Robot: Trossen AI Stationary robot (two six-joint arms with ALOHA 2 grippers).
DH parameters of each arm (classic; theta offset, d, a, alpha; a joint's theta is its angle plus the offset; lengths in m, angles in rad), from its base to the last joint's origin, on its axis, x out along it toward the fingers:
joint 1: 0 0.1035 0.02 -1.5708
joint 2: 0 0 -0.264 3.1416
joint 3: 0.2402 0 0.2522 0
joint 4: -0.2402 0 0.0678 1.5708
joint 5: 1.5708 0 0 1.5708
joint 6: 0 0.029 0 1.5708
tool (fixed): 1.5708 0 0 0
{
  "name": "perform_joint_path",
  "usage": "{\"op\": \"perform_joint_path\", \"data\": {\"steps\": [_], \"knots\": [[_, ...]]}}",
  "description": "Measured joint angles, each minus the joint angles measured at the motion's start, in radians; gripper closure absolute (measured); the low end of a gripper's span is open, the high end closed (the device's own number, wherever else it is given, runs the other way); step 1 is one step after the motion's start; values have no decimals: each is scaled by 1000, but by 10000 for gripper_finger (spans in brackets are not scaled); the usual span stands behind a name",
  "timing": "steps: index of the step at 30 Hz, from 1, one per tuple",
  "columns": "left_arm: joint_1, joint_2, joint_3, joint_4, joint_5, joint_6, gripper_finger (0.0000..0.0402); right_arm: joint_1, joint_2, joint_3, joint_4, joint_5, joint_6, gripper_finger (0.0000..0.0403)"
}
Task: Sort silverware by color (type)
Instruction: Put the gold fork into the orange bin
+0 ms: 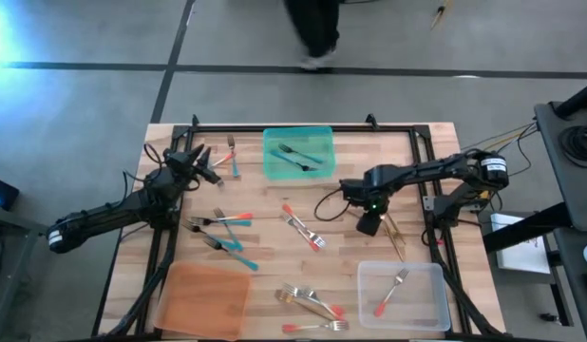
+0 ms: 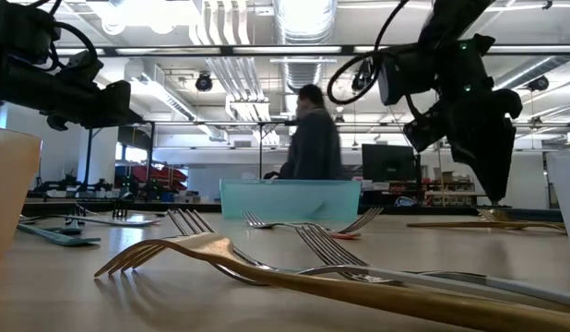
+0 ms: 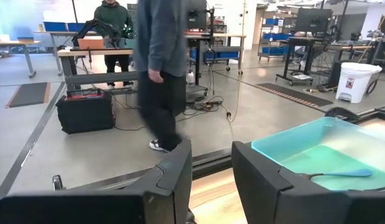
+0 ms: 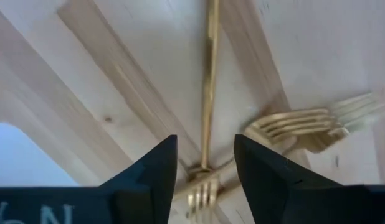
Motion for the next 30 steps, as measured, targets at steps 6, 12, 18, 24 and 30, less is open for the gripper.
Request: {"op": "perform_joint_path", "data": {"steps": [6, 12, 18, 24, 30], "knots": [[0, 0, 0, 0, 0, 0, 304, 15, 0, -15, 32, 34, 42, 261], [0, 0, 0, 0, 0, 0, 304, 15, 0, -72, 69, 26, 67, 254], [0, 0, 0, 0, 0, 0, 304, 15, 0, -100, 94, 19, 85, 260], [0, 0, 0, 0, 0, 0, 304, 17, 0, -104, 136, 19, 86, 262], [0, 0, 0, 0, 0, 0, 304, 45, 19, -119, 170, 19, 87, 262]]}}
